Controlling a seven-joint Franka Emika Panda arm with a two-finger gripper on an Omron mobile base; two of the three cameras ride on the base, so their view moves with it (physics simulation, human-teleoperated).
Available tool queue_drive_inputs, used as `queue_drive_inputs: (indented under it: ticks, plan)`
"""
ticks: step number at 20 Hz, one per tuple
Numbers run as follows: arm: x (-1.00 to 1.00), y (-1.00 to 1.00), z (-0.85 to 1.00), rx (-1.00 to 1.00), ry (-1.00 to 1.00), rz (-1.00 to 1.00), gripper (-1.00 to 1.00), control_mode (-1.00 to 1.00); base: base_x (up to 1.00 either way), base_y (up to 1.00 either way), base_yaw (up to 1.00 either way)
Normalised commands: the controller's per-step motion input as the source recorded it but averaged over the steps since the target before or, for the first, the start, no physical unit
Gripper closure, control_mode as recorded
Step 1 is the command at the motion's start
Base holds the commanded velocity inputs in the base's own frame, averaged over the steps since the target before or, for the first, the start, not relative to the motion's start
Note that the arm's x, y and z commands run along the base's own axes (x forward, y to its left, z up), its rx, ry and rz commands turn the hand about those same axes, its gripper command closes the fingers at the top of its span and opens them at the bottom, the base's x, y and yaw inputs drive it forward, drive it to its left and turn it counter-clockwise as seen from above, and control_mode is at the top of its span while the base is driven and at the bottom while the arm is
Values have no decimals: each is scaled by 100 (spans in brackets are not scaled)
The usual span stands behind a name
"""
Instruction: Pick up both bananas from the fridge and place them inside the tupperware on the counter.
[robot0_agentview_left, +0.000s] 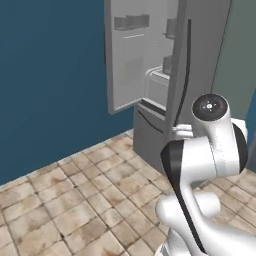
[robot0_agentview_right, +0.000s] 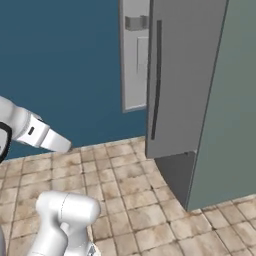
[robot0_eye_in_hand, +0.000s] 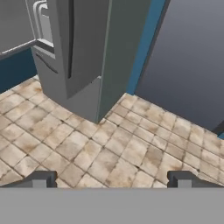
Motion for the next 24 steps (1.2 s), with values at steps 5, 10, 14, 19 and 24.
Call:
queue_drive_inputs:
  ticks: [5, 10, 14, 19, 24]
  plan:
    - [0, 0, 0, 0, 0, 0, -100, 100, 49, 55, -26]
    - [0, 0, 0, 0, 0, 0, -100, 100, 54, 63, -27]
    - [0, 0, 0, 0, 0, 0, -100, 100, 56, 64, -31]
    - [0, 0, 0, 0, 0, 0, -100, 100, 49, 53, -28]
    - [0, 0, 0, 0, 0, 0, -100, 100, 43, 53, -38]
